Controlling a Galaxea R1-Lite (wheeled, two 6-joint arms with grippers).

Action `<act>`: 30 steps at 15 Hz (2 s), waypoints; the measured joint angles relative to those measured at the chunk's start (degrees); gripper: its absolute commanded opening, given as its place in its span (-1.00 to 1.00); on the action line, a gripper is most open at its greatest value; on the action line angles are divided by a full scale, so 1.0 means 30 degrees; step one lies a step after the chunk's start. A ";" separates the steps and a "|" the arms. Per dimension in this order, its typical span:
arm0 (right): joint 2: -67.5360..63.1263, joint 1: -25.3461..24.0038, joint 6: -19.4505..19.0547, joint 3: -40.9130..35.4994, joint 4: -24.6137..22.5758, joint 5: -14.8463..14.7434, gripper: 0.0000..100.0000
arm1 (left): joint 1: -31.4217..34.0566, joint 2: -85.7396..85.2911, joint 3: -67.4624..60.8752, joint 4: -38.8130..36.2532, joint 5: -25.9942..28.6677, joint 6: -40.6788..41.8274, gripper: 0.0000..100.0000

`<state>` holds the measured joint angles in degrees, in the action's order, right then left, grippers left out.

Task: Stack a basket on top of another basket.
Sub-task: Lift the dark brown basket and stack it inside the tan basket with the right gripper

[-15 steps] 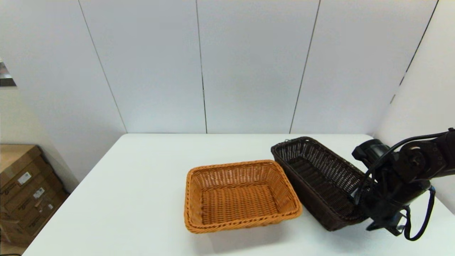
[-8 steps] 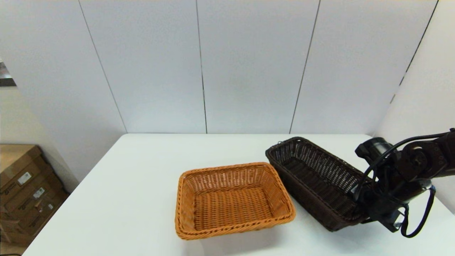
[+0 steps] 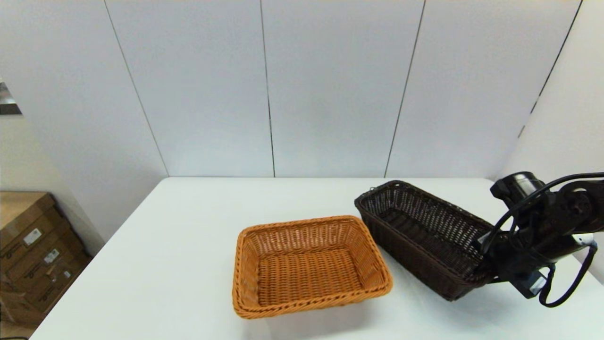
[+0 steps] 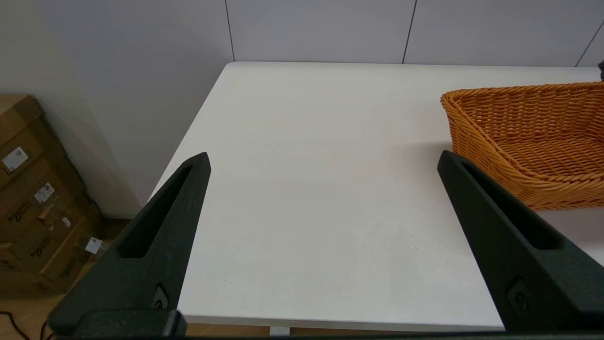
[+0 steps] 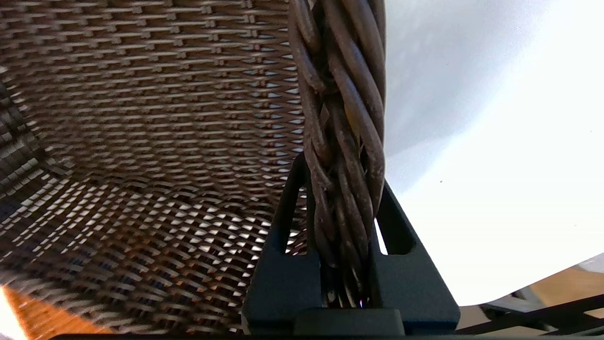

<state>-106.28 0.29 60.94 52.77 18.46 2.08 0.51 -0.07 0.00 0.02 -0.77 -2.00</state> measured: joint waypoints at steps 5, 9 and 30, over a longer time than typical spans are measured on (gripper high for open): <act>0.0630 0.0500 0.0028 -0.0061 0.0012 0.0240 -1.00 | 0.0012 0.0000 0.0000 -0.0008 0.0008 -0.0215 1.00; 0.1085 0.0882 0.0020 -0.0126 -0.0037 0.0967 -1.00 | 0.0012 0.0000 0.0000 -0.0008 0.0008 -0.0203 1.00; 0.7229 0.3905 -0.0581 0.0874 0.1536 0.6477 -1.00 | 0.0012 0.0000 0.0000 -0.0024 0.0008 -0.0203 1.00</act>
<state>-84.59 12.01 59.20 55.39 23.06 21.52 0.55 -0.07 0.00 -0.05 -0.74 -2.61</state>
